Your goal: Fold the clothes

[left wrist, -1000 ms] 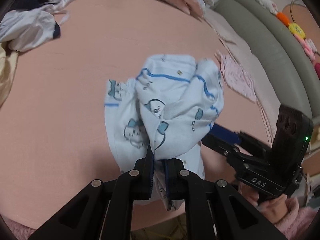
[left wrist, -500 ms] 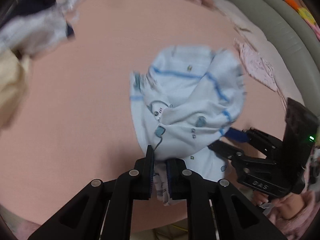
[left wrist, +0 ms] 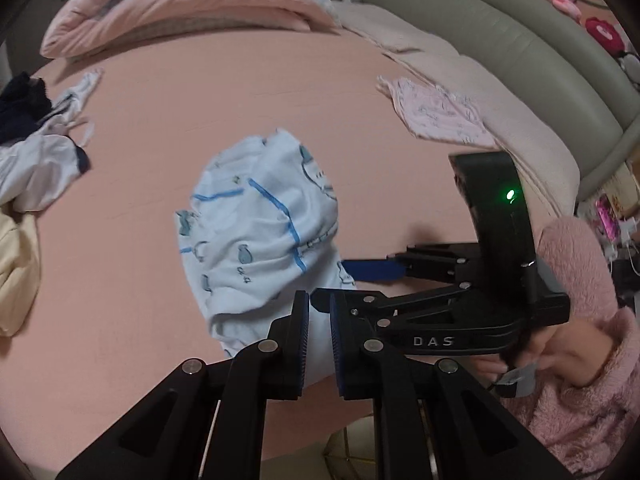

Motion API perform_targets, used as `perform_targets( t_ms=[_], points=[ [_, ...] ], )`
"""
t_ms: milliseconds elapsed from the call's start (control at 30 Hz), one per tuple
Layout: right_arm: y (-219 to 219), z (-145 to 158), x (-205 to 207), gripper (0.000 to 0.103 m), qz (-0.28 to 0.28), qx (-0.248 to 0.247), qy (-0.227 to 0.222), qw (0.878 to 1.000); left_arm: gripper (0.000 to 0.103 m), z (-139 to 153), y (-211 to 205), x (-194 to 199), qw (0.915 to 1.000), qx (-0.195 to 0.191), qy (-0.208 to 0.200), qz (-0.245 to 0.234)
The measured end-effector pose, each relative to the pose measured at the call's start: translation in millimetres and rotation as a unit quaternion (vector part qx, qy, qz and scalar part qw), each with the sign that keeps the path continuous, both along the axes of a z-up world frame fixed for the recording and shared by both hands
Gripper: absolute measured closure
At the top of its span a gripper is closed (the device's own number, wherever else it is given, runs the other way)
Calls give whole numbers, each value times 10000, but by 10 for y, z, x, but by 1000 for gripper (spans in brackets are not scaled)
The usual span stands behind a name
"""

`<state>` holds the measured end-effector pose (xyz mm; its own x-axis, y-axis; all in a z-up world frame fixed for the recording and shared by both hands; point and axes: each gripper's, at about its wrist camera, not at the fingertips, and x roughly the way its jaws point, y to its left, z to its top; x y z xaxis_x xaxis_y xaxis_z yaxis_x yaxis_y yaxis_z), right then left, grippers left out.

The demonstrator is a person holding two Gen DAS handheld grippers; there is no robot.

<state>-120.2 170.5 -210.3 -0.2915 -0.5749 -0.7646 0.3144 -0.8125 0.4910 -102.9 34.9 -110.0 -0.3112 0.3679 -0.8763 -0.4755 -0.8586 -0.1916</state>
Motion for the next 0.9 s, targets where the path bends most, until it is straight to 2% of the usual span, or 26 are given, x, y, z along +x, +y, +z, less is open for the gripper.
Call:
perform_targets(
  t_ms=[133, 200, 233, 267, 367, 433, 467, 567, 633, 700, 800, 833, 900],
  points=[
    [-13, 13, -7, 56, 98, 54, -15, 9999, 93, -277, -27, -276, 9985, -401, -113, 346],
    [-6, 20, 24, 56, 92, 110, -9, 9999, 93, -250, -173, -406, 9961, -134, -133, 864],
    [-2, 23, 40, 56, 88, 139, -6, 9999, 93, -239, -247, -466, 9935, -22, -147, 1130],
    [-7, 43, 42, 56, 97, 206, -14, 9997, 93, -243, -320, -485, 9893, -88, -194, 1447],
    [-4, 197, 0, 56, -51, 429, 46, 9991, 93, -351, -468, -441, 9717, -735, -448, 2199],
    [-11, 413, -72, 56, -159, 640, 446, 9968, 93, -322, -434, -356, 9793, -464, -451, 1918],
    [-15, 523, -109, 56, -211, 746, 655, 9948, 93, -276, -381, -308, 9825, -455, -355, 1770],
    [-94, 648, -289, 56, -76, 1303, 973, 9867, 93, -61, -240, -258, 9876, -350, 207, 1515],
    [-110, 587, -464, 56, 23, 1344, 868, 9871, 93, 96, -202, -305, 9873, -38, 569, 1480],
    [-202, 494, -656, 56, 217, 1104, 646, 9916, 93, 208, -166, -420, 9874, 194, 764, 1375],
    [-326, 278, -787, 55, 224, 1268, 404, 9909, 93, 151, -269, -630, 9885, 170, 649, 1352],
    [-313, 206, -818, 48, 121, 1220, 306, 9920, 93, 29, -254, -700, 9885, 187, 487, 1420],
    [-264, 75, -876, 42, -139, 1005, 83, 9948, 93, -224, -278, -834, 9867, 154, 120, 1611]
  ],
)
